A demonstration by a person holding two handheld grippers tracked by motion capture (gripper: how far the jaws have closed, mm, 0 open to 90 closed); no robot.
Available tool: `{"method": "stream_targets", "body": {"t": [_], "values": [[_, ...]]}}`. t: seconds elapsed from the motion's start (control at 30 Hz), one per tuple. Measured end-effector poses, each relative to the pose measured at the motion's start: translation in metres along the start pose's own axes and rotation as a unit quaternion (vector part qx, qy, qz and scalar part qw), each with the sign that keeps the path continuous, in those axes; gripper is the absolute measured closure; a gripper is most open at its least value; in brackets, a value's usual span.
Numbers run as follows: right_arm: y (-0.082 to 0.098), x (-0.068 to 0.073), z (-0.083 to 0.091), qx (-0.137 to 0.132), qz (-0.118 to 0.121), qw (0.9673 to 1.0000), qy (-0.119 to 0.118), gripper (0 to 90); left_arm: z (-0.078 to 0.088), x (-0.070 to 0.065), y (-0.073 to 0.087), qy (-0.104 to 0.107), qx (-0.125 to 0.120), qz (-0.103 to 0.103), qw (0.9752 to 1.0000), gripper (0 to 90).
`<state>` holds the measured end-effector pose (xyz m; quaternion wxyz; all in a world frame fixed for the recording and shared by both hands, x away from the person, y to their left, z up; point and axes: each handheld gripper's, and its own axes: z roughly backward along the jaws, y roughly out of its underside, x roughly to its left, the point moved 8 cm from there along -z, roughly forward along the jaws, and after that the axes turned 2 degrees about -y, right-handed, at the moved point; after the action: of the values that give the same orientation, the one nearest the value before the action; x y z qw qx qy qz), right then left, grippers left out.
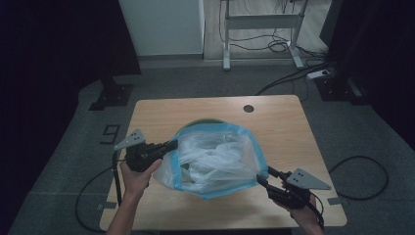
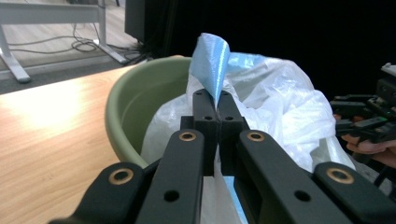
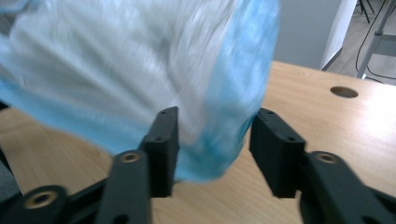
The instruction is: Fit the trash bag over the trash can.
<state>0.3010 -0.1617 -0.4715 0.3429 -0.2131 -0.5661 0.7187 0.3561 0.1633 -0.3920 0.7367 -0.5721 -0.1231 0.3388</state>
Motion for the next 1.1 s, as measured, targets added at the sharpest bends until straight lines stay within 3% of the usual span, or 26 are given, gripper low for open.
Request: {"method": "stream_targets", "body": {"t": [0.1, 0.2, 0.37, 0.53, 0.8, 0.93, 0.97, 1.0, 1.1], "values": [[-0.008, -0.005, 0.001, -0.005, -0.002, 1.0000, 0.003, 45.4, 0.001, 0.001, -0.001, -0.003, -0.006, -0.001, 1.0000, 89.9], [-0.023, -0.012, -0.004, -0.013, -0.009, 0.9998, -0.009, 42.6, 0.003, 0.003, -0.002, -0.006, -0.012, 0.000, 0.9999, 89.9], [-0.042, -0.013, -0.025, -0.012, -0.016, 0.9986, -0.050, 37.0, 0.002, 0.005, -0.003, -0.005, -0.016, 0.003, 0.9998, 89.9], [-0.043, -0.013, -0.038, 0.000, -0.018, 0.9980, -0.061, 34.8, 0.000, 0.007, -0.003, -0.006, -0.017, 0.003, 0.9998, 89.9], [-0.030, -0.021, -0.053, 0.009, -0.048, 0.9950, -0.088, 32.9, 0.000, 0.013, -0.004, -0.009, -0.031, 0.008, 0.9994, 89.9], [-0.029, -0.020, -0.055, 0.005, -0.054, 0.9938, -0.097, 38.4, -0.001, 0.013, -0.004, -0.010, -0.034, 0.008, 0.9994, 89.9], [-0.030, -0.019, -0.055, 0.003, -0.047, 0.9940, -0.098, 50.3, -0.001, 0.013, -0.004, -0.010, -0.034, 0.007, 0.9993, 89.9], [-0.030, -0.019, -0.055, 0.003, -0.047, 0.9940, -0.098, 50.3, -0.001, 0.013, -0.004, -0.010, -0.034, 0.007, 0.9993, 89.9], [-0.032, -0.018, -0.053, -0.005, -0.041, 0.9950, -0.091, 66.4, -0.001, 0.014, -0.005, -0.012, -0.035, 0.008, 0.9993, 89.9]]}}
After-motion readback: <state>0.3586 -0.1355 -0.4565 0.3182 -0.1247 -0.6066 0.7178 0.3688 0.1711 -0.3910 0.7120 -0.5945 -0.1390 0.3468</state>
